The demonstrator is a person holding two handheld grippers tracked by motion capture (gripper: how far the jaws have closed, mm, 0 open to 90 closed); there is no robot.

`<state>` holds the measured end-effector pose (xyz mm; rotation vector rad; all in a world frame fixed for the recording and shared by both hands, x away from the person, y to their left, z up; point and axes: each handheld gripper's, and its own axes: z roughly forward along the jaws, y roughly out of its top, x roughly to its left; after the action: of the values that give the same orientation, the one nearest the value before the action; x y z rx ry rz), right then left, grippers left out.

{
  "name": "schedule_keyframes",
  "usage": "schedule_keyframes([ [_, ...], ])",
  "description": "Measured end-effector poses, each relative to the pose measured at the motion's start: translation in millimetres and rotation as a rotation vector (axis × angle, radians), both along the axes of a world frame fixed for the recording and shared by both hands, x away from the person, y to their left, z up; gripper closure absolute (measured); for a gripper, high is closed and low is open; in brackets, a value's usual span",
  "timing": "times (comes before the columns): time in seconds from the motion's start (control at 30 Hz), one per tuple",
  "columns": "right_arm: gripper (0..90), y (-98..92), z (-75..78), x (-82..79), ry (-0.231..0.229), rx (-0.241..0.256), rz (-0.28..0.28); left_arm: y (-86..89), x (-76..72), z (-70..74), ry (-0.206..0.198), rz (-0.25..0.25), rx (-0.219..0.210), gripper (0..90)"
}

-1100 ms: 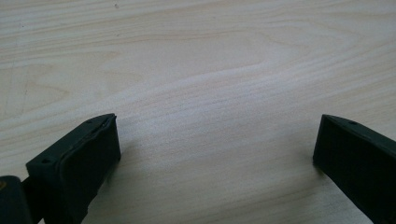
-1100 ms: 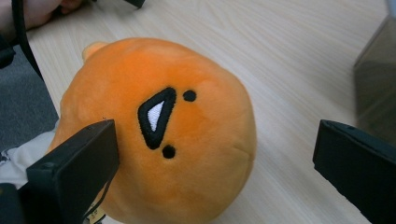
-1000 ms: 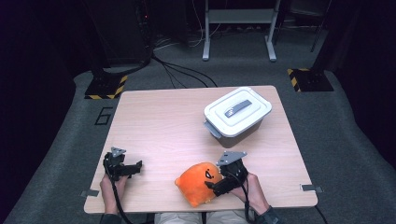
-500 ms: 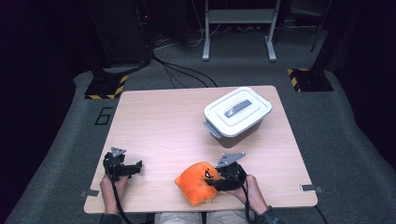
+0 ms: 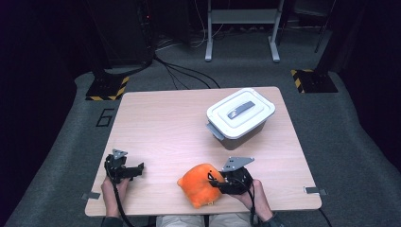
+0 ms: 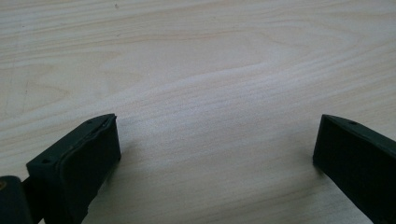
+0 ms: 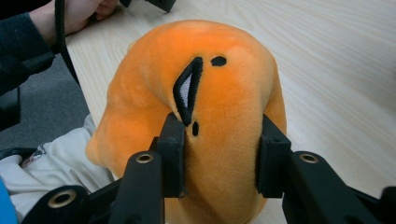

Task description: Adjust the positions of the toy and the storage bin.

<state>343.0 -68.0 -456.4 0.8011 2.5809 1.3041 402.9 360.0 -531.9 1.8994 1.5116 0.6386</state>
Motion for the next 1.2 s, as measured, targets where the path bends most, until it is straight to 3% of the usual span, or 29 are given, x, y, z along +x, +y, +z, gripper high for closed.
schedule_keyframes([
  [0.2,61.2,-14.2,7.0,-2.2,-0.013,0.03,-0.03,0.0,0.0,0.0,0.0,0.0,0.0,0.4],
  [1.2,60.5,-63.6,11.2,-12.4,-0.027,0.019,-0.143,0.2,-0.6,0.3,0.005,0.0,0.004,0.4],
])
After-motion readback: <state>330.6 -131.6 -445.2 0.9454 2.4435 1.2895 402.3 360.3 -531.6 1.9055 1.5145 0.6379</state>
